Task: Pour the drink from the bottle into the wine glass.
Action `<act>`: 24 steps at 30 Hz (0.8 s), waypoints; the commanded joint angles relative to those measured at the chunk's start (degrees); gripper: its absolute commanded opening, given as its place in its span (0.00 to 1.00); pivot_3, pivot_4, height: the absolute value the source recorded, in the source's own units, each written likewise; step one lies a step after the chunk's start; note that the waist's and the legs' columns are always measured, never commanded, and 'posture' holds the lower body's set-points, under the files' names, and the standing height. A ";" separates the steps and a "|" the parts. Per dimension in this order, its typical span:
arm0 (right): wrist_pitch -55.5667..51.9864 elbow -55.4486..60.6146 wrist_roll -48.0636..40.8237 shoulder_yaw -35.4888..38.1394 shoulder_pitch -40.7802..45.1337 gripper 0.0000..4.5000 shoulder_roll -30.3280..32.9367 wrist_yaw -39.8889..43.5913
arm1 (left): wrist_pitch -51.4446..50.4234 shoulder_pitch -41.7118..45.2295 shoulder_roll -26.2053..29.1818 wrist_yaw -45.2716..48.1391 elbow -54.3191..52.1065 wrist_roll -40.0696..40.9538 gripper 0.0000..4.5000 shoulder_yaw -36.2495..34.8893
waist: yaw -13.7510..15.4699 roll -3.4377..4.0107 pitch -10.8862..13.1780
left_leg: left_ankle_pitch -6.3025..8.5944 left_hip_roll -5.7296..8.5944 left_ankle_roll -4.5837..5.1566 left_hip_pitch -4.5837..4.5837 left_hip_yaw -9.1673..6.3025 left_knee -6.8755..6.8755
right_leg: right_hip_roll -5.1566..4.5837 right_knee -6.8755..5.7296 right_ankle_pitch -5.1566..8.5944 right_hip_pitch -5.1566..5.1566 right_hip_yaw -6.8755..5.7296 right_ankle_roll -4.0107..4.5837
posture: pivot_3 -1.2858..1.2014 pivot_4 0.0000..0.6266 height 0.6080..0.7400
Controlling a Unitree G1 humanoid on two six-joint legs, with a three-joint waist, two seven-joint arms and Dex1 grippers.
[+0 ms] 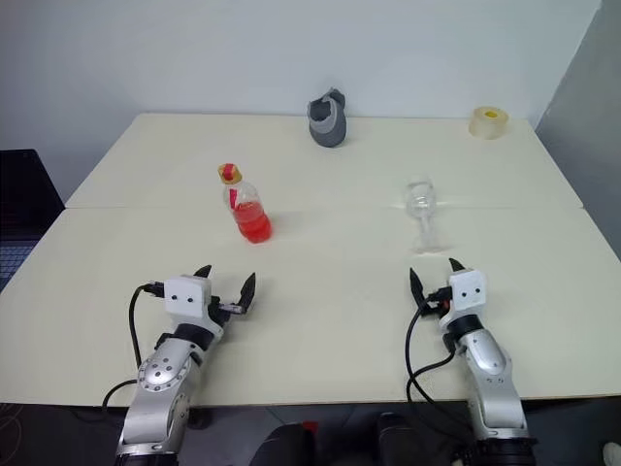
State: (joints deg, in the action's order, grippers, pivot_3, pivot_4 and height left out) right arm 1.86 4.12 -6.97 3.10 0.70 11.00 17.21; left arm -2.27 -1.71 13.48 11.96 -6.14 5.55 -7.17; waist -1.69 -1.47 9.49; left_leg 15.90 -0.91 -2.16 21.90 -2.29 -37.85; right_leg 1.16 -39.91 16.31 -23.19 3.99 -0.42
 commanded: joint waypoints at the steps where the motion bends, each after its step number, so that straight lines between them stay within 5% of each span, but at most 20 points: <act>1: 1.00 2.30 -0.43 0.02 0.49 1.00 0.29 0.34 | 1.30 -0.23 -0.01 0.05 -2.11 0.76 1.00 -0.97 | 0.01 0.00 0.00 | 0.00 0.01 0.00 0.00 0.00 0.00 | -0.01 0.00 0.00 0.00 0.00 0.00 | 0.52 0.24 1.00; 12: -1.65 6.58 -3.79 -3.21 -0.01 1.00 2.32 7.27 | 0.41 -0.72 0.82 0.46 -2.16 2.10 1.00 -2.04 | -0.01 0.00 0.00 | 0.00 0.02 0.00 0.00 -0.02 0.00 | -0.03 0.01 0.00 0.01 -0.02 -0.01 | 0.52 0.24 1.00; 24: -17.52 20.64 -15.49 -6.61 4.33 1.00 14.77 22.36 | 0.36 4.08 1.86 4.70 -1.78 5.52 1.00 -2.27 | 0.02 -0.03 0.01 | 0.00 0.12 0.00 0.05 -0.23 -0.06 | -0.09 0.03 0.02 0.08 -0.20 -0.04 | 0.52 0.24 1.00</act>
State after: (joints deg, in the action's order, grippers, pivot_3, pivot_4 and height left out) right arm -14.60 21.92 -20.61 -3.58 4.16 25.25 38.37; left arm -1.47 1.47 14.80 16.72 -6.27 11.32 -9.83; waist -1.67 -1.50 9.50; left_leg 15.90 -0.79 -2.16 21.95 -2.55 -37.91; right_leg 1.06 -39.88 16.33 -23.10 3.77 -0.46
